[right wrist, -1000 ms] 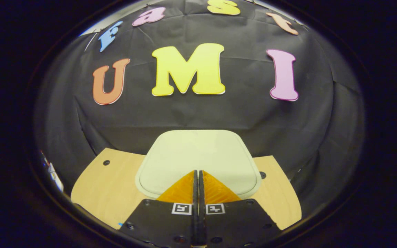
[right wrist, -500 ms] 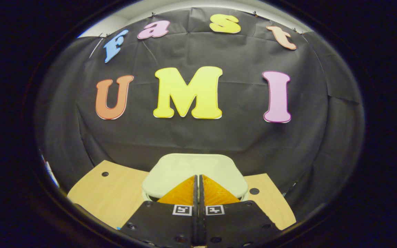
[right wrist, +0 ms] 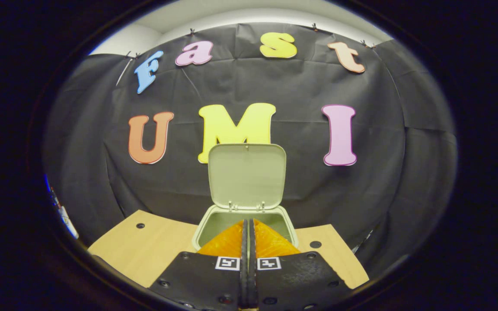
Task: Press the lid of the desktop garbage bin to open it, pick up the crumpled paper on the desktop and throw it into the bin, then pick up the pop can on the desktop and drop it into the bin, and finally close the garbage bin lid.
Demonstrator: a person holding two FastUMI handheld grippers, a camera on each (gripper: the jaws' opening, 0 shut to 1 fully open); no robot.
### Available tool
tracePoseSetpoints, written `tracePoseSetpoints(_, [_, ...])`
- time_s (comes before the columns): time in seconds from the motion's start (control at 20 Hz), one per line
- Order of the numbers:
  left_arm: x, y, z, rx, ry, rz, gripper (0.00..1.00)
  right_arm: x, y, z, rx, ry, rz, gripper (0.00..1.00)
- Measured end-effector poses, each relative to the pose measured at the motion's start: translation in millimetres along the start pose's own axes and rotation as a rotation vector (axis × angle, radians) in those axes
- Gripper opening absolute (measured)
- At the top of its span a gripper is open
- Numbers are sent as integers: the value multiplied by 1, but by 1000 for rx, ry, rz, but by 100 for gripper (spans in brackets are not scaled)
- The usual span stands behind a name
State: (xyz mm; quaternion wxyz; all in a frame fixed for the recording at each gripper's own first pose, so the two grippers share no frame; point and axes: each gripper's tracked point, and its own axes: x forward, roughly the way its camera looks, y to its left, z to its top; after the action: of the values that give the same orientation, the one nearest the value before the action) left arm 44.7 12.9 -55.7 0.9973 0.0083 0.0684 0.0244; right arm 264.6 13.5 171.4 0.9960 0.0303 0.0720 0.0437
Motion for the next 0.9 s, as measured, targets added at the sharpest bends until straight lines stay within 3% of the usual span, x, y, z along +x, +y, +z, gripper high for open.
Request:
tracePoseSetpoints(0.25, [-1,-8,-2,18,0,-1,99,-47,-4,-13,-16,-45,32,1])
tracePoseSetpoints(0.35, [-2,-9,-1,28,-2,0,99,-67,-10,-24,-37,-64,29,44])
tracePoseSetpoints(0.5, [-5,-16,-4,12,7,-9,99,-93,-12,-41,-61,-89,33,46])
tracePoseSetpoints(0.7, [-10,-19,5,6,-16,-16,99,-131,-11,-70,-69,-147,50,90])
tracePoseSetpoints(0.75, [-11,-17,7,9,-26,-11,99,-139,-14,-78,-81,-164,35,97])
tracePoseSetpoints(0.9, [-12,-23,7,1,-30,-35,99,-163,-12,-109,-79,-200,13,97])
